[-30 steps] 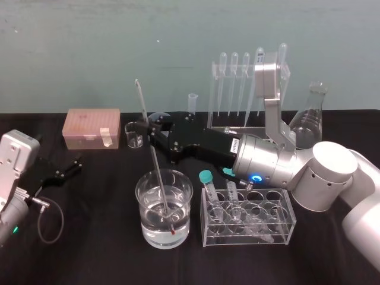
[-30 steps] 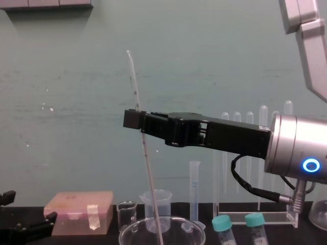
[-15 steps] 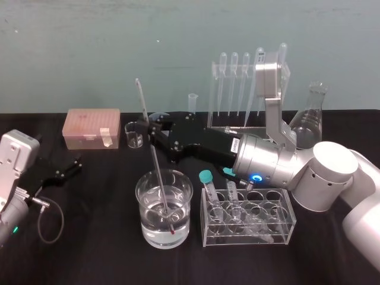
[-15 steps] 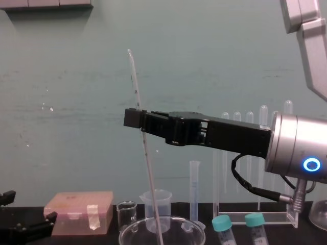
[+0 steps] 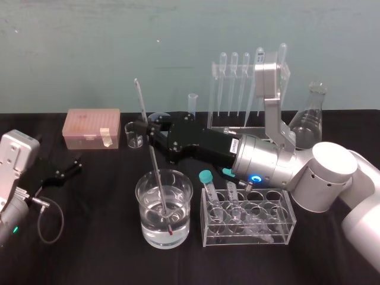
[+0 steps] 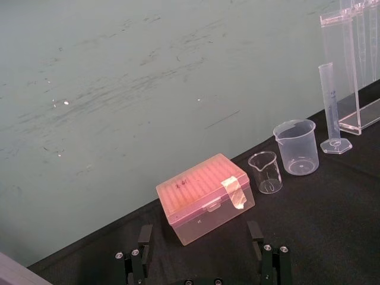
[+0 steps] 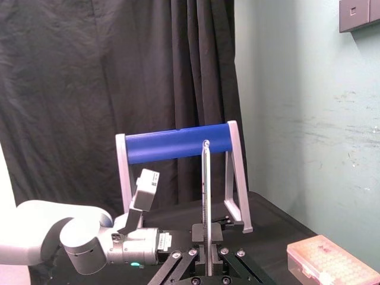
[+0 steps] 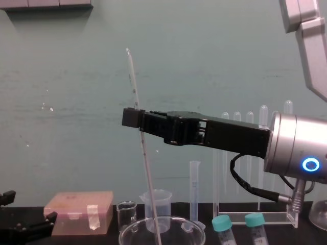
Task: Hold the thermometer with one hand and immerse one end into the beaker, then reinsert it into the test tube rack.
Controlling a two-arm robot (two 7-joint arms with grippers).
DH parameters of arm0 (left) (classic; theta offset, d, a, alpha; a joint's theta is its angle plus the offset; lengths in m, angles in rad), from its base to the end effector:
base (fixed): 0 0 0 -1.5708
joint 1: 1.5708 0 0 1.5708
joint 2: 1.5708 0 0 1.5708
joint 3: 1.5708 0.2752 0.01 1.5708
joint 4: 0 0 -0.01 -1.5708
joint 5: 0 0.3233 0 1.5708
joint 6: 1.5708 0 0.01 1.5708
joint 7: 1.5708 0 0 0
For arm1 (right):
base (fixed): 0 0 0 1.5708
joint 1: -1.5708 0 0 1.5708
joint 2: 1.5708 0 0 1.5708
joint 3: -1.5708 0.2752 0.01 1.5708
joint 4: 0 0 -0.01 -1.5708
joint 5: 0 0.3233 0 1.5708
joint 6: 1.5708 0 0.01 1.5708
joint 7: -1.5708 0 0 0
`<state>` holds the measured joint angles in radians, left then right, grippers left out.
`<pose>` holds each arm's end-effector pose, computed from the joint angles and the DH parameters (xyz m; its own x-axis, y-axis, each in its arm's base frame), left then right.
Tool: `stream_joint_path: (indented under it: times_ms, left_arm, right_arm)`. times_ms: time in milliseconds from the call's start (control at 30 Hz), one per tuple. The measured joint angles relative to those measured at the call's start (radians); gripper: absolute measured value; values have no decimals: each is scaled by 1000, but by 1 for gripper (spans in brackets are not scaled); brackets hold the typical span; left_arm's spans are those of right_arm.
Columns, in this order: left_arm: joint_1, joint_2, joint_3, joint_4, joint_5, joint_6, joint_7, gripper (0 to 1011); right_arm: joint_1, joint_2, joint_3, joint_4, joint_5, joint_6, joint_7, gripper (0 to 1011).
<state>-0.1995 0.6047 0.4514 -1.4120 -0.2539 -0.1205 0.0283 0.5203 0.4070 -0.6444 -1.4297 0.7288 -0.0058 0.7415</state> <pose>0.3694 0.0704 -0.2931 0.2923 0.8803 0.3738 -0.9553 0.2873 0.0703 0.4264 0.0554 -0.1997 0.9523 -0.3037 -0.0293 0.3048 0.9422 0.1393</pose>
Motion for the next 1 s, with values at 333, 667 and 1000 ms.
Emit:
stream_joint_path:
  times_ms: [333,667,1000]
  left_arm:
    - [0,0,0,0,0,0,0,1008]
    - [0,0,0,0,0,0,0,1008]
    - [0,0,0,0,0,0,0,1008]
  right_arm:
    - [-4,3,0,-6,1,0,-3,56]
    - [-8,5,3,-10,1,0,-9,56]
    - [-12,7,4,-15,1,-1,-13,56]
